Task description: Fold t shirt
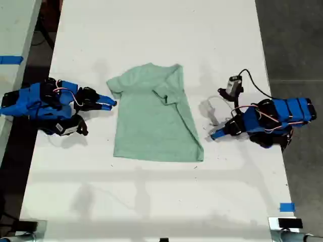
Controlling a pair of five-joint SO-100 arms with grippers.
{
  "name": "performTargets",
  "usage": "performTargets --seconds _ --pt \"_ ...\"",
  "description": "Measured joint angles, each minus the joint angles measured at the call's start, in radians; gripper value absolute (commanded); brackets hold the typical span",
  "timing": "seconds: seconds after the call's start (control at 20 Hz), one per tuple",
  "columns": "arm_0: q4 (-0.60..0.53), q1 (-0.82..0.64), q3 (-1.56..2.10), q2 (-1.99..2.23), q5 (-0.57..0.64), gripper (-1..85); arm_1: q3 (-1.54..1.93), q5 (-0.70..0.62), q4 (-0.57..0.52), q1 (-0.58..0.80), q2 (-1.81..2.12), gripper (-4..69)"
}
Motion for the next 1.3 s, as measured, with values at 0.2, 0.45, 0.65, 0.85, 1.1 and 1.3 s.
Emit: performTargets --seconds 0.2,0.45,0.65,0.85,1.1,1.3 --pt "-0.002 0.025 0.0 0.0 0.097 -0.1 0.002 -0.255 0.0 0.002 0.0 11.3" --pt "-0.002 0.02 0.0 0.0 0.097 -0.2 0.002 -0.313 0.0 0.002 0.0 10.5" --pt "-0.002 0.026 0.0 -0.018 0.075 -0.3 0.002 -0.313 0.0 0.002 0.0 9.9" --pt "-0.028 0.077 -0.163 -0.308 -0.002 0.4 0.002 -0.313 0.0 0.002 0.0 9.3" --pt "0.054 0.081 -0.701 -1.035 0.015 14.4 0.002 -0.313 0.0 0.002 0.0 9.0" --pt "0.104 -0.143 -0.865 -1.236 0.227 18.7 0.002 -0.313 0.0 0.002 0.0 8.8"
